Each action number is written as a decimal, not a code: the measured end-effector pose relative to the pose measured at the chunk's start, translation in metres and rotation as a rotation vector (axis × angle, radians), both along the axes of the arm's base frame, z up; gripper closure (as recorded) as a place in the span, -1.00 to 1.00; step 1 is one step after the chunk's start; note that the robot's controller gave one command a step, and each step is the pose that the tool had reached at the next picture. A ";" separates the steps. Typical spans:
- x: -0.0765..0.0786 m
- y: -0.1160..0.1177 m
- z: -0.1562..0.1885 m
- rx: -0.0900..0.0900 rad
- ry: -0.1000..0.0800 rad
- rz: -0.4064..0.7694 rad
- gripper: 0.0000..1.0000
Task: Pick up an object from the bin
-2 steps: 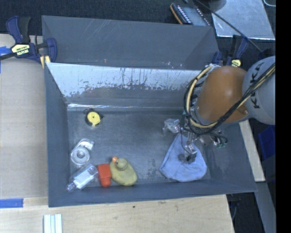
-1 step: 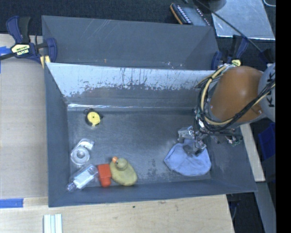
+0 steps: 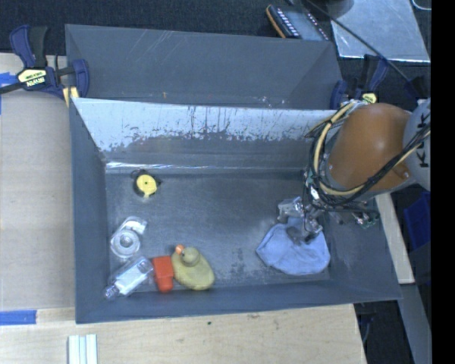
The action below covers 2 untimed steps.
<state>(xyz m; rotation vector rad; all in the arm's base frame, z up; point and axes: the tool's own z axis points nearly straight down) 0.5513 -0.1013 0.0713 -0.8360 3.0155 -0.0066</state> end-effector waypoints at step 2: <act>0.000 0.000 0.001 0.000 -0.001 -0.001 1.00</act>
Offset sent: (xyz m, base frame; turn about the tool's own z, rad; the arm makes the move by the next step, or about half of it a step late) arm -0.0001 0.0001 0.0023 0.0000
